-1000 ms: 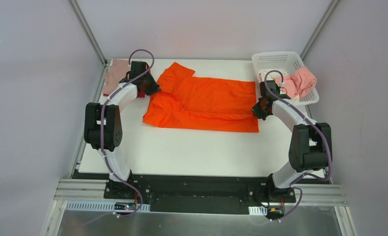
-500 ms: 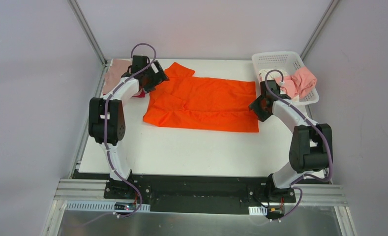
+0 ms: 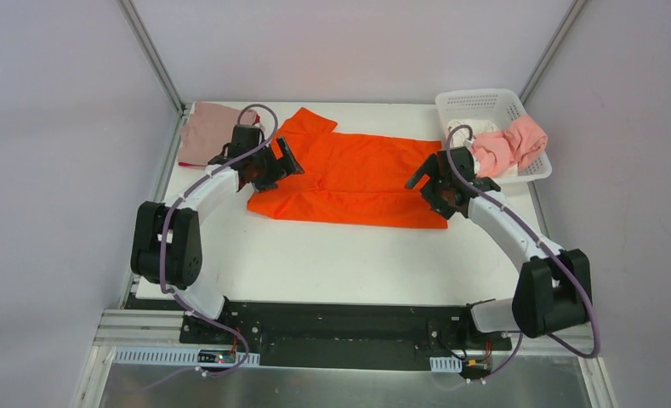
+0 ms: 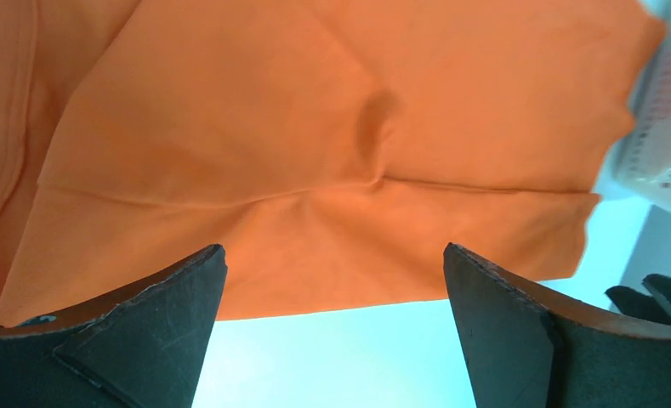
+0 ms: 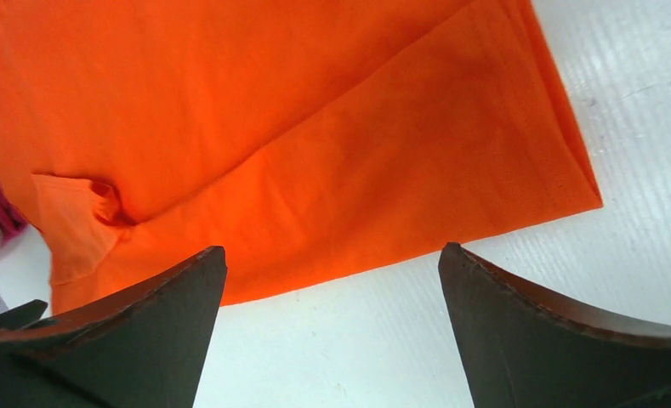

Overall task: Fold and stack the t-shirts
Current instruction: Fold the flattened tshirt in 1/3 of the way

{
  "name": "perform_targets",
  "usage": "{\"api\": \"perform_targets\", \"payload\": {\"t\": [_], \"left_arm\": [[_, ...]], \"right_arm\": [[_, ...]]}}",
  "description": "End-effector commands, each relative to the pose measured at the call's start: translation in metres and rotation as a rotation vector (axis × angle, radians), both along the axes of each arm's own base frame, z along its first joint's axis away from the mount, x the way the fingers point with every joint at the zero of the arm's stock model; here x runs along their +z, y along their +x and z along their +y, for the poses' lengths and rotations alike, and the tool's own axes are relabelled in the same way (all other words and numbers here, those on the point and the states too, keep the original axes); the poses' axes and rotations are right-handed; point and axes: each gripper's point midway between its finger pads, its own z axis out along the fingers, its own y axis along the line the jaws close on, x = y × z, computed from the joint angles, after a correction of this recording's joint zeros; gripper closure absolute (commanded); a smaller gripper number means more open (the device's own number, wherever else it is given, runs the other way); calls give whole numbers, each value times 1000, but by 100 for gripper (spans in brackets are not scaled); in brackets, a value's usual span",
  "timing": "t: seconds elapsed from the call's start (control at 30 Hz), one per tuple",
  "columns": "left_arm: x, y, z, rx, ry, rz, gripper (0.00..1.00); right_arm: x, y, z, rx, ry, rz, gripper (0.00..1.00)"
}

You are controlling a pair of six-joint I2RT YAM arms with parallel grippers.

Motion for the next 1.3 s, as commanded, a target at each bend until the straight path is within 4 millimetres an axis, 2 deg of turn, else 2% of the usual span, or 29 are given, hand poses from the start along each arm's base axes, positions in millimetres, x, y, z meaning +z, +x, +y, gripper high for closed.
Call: {"api": "perform_targets", "payload": {"t": [0.0, 0.13, 0.27, 0.47, 0.57, 0.63, 0.73, 0.83, 0.9, 0.97, 1.03, 1.17, 1.27], "left_arm": [[-41, -17, 7, -8, 14, 90, 1], [-76, -32, 21, 23, 11, 189, 1], [-94, -49, 41, 73, 37, 226, 1], [-110, -95, 54, 100, 70, 283, 1], [-114, -131, 69, 159, 127, 344, 1], [-109, -159, 76, 201, 136, 362, 1], [-108, -210, 83, 290, 119, 410, 1], [-109, -250, 80, 356, 45, 409, 1], [-107, -262, 73, 373, -33, 367, 1], [-96, -259, 67, 372, -103, 281, 1], [-70, -247, 64, 363, -150, 166, 1], [-12, -224, 75, 368, -111, -14, 1], [27, -202, 86, 373, -26, -76, 1]], "right_arm": [[-27, 9, 18, 98, 18, 49, 1], [-59, 12, 16, 102, -31, 126, 1], [-85, 1, 4, 74, -81, 198, 1], [-102, -35, -2, 81, -81, 278, 1], [-104, -61, -1, 92, -54, 308, 1], [-104, -82, -1, 101, -34, 323, 1], [-104, -118, 5, 144, 36, 349, 0], [-101, -145, 9, 184, 84, 363, 1], [-99, -157, 10, 200, 109, 361, 1], [-92, -160, 9, 200, 115, 325, 1], [-79, -157, 7, 195, 107, 283, 1], [-34, -135, 9, 214, 110, 119, 0], [4, -112, 6, 199, 85, -16, 1]]}}
